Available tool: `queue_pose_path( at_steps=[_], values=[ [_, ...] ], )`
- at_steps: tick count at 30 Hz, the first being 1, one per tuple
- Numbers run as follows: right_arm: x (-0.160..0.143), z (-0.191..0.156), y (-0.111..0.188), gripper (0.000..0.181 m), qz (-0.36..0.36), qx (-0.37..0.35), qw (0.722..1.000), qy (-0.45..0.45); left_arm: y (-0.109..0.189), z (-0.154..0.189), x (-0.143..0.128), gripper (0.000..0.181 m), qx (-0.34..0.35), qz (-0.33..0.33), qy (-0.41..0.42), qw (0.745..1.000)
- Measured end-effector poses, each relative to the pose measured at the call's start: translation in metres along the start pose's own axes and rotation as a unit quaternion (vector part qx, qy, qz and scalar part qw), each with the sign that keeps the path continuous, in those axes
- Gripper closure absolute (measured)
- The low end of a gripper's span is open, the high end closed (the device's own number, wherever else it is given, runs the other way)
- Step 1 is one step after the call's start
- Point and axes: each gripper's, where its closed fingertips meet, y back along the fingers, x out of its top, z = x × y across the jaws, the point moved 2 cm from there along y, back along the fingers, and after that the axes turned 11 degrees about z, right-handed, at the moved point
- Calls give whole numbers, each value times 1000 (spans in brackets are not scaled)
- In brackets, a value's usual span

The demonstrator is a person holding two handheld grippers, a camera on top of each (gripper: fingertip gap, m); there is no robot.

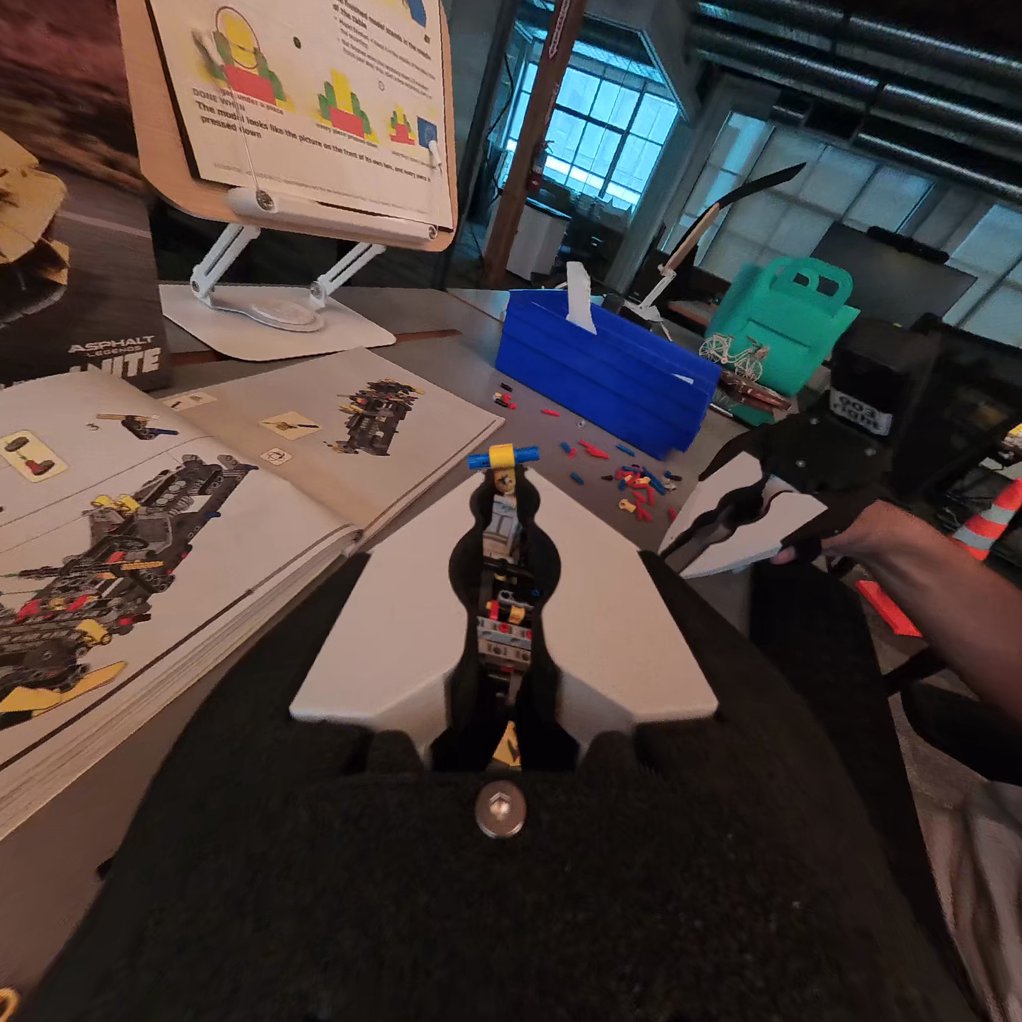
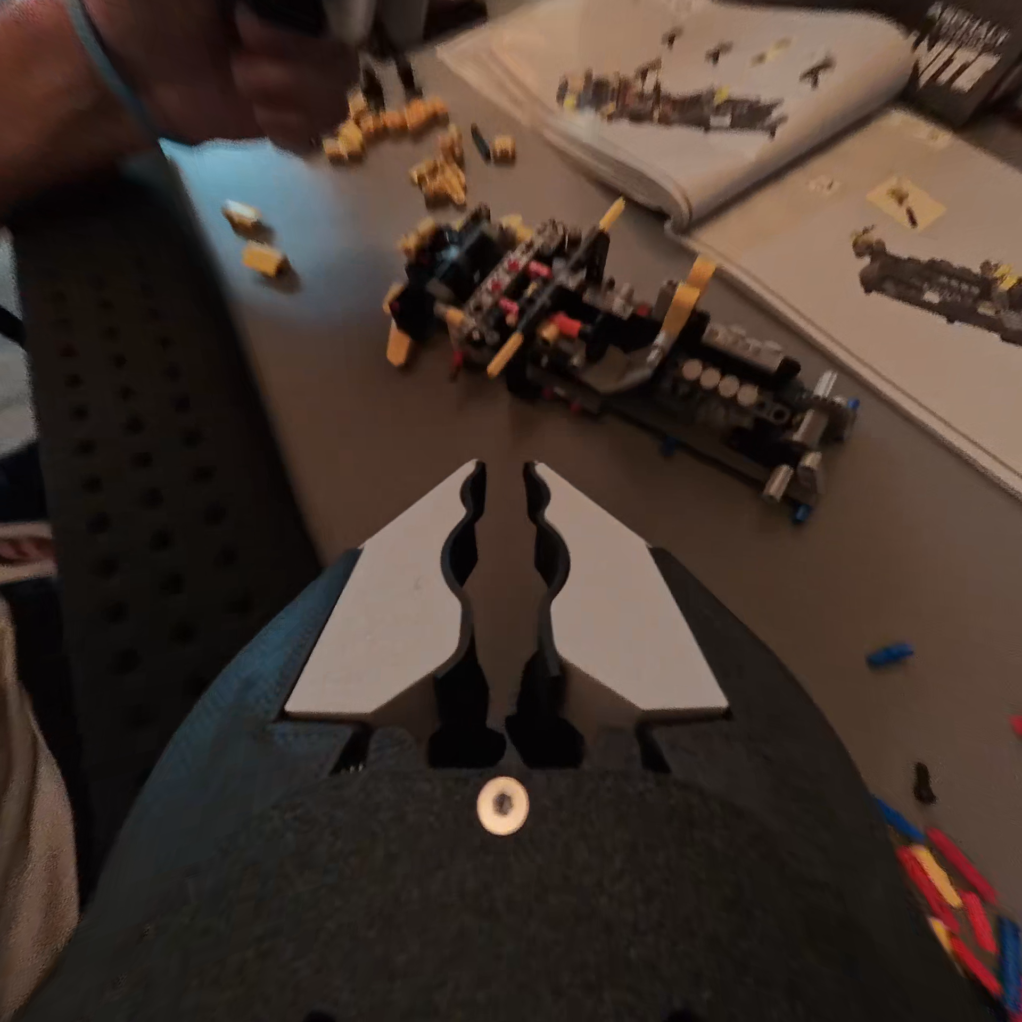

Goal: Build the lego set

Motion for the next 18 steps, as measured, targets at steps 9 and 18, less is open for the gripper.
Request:
queue_pose_path(
  at_steps=[9, 18],
  values=[
    [-35, 30, 16, 163, -49, 9, 998, 38, -8, 8, -20, 173, -16, -39, -26, 999],
    [-36, 40, -11, 171, -40, 89, 989, 112, -10, 11, -30, 173, -29, -58, -25, 998]
  ],
)
